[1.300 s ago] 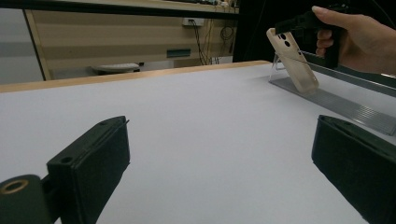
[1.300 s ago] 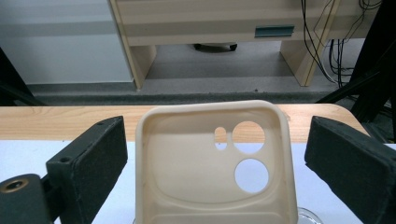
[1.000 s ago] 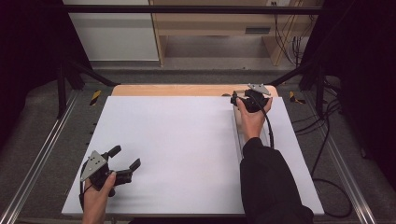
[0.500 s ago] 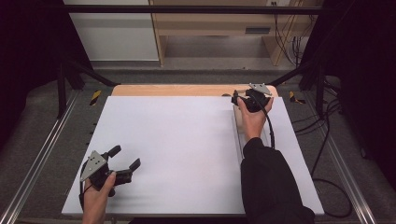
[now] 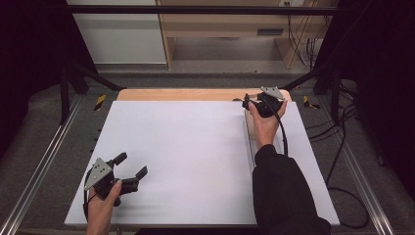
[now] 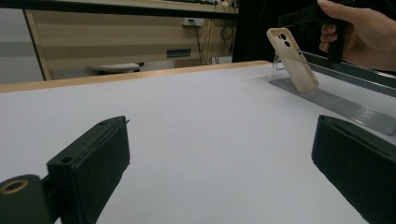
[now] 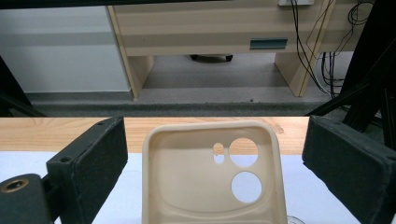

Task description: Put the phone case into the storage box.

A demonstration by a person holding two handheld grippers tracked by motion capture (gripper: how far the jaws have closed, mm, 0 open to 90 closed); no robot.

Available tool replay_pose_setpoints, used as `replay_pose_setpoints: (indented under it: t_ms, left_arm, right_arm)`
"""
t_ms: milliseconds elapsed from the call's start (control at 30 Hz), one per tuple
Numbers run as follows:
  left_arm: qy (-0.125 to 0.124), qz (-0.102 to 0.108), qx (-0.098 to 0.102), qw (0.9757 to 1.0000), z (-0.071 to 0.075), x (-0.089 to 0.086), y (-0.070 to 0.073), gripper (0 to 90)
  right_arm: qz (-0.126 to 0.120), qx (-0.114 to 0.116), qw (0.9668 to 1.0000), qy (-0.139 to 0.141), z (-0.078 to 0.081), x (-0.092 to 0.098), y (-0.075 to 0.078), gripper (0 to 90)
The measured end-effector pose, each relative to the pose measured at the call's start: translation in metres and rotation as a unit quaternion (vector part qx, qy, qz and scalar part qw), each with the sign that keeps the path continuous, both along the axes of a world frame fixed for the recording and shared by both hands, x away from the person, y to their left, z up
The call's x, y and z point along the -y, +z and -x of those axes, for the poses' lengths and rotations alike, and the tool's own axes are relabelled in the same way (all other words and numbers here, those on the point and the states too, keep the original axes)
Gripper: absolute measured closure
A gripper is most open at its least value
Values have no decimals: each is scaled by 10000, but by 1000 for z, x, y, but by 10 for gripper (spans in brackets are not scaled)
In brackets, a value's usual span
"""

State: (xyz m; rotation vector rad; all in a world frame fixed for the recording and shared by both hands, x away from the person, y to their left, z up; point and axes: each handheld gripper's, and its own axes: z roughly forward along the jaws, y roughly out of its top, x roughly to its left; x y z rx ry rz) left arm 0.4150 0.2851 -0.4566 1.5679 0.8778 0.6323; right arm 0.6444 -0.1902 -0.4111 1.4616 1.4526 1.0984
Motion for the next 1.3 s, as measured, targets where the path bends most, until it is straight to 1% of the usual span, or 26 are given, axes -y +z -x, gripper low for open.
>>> replay_pose_setpoints:
  t_ms: [200, 367, 600, 900, 1167, 1233, 1300]
  left_arm:
    - [-3, 1, 1, 10000, 0, 0, 0, 40]
    - [0, 0, -1, 10000, 0, 0, 0, 40]
    - [5, 0, -2, 10000, 0, 0, 0, 40]
    - [6, 5, 2, 10000, 0, 0, 0, 40]
    - [13, 1, -5, 10000, 0, 0, 0, 40]
    - [14, 1, -6, 10000, 0, 0, 0, 40]
    - [15, 2, -6, 10000, 0, 0, 0, 40]
  right_arm:
    - [7, 8, 10000, 12, 1, 0, 2, 69]
    - [69, 43, 10000, 4, 2, 0, 3, 75]
    - [-1, 83, 10000, -5, 4, 1, 6, 75]
    - [30, 121, 9999, 43, 6, 0, 9, 74]
    - [-9, 101, 9999, 91, 8, -1, 12, 70]
    - [-11, 75, 9999, 88, 8, 0, 13, 70]
    - [-67, 19, 9999, 102, 9, 0, 14, 64]
